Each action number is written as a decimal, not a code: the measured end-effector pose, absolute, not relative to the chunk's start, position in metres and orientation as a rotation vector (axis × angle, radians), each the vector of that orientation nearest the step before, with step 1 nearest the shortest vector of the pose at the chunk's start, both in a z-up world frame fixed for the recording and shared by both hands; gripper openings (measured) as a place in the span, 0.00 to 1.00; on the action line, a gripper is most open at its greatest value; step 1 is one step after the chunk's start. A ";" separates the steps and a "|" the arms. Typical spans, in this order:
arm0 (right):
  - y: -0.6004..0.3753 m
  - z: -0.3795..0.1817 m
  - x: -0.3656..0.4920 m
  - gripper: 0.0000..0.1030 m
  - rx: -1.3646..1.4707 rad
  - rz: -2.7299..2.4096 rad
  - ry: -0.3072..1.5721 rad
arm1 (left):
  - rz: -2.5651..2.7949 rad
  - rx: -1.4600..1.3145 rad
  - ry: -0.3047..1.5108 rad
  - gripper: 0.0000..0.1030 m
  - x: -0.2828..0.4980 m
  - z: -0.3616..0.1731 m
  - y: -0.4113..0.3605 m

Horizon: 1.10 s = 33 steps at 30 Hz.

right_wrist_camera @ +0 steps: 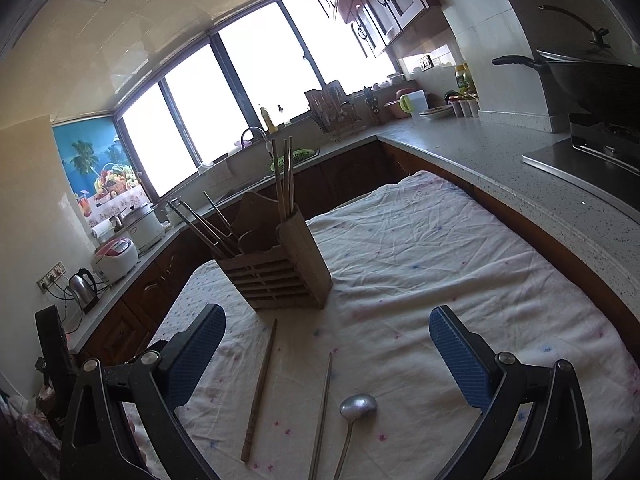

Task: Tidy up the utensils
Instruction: 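Open both tools and withdraw from the holder, then grasp a wooden chopstick with the left tool while the right tool grasps a steel chopstick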

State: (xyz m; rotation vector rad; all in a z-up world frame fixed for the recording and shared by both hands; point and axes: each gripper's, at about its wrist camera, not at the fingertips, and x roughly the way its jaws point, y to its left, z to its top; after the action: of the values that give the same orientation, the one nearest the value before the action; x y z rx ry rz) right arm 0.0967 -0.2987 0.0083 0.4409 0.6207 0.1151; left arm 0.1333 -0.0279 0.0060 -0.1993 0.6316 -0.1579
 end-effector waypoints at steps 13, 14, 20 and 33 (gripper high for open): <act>-0.297 -0.010 0.091 0.84 0.418 0.138 0.695 | -0.286 -0.019 0.885 0.20 0.166 -0.052 -0.101; -0.296 -0.011 0.092 0.82 0.415 0.143 0.705 | -0.283 -0.011 0.911 0.12 0.168 -0.059 -0.104; -0.285 -0.027 0.100 0.52 0.399 0.171 0.775 | -0.287 -0.028 0.917 0.08 0.146 -0.064 -0.087; -0.250 -0.063 0.134 0.30 0.356 0.256 0.944 | -0.266 -0.154 0.938 0.13 0.116 -0.051 -0.033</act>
State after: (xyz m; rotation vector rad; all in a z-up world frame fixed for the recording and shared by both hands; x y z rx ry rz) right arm 0.1342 -0.2497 -0.0634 0.3563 0.9442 0.2564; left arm 0.1159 -0.0330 -0.0515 -0.1540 0.9381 -0.2664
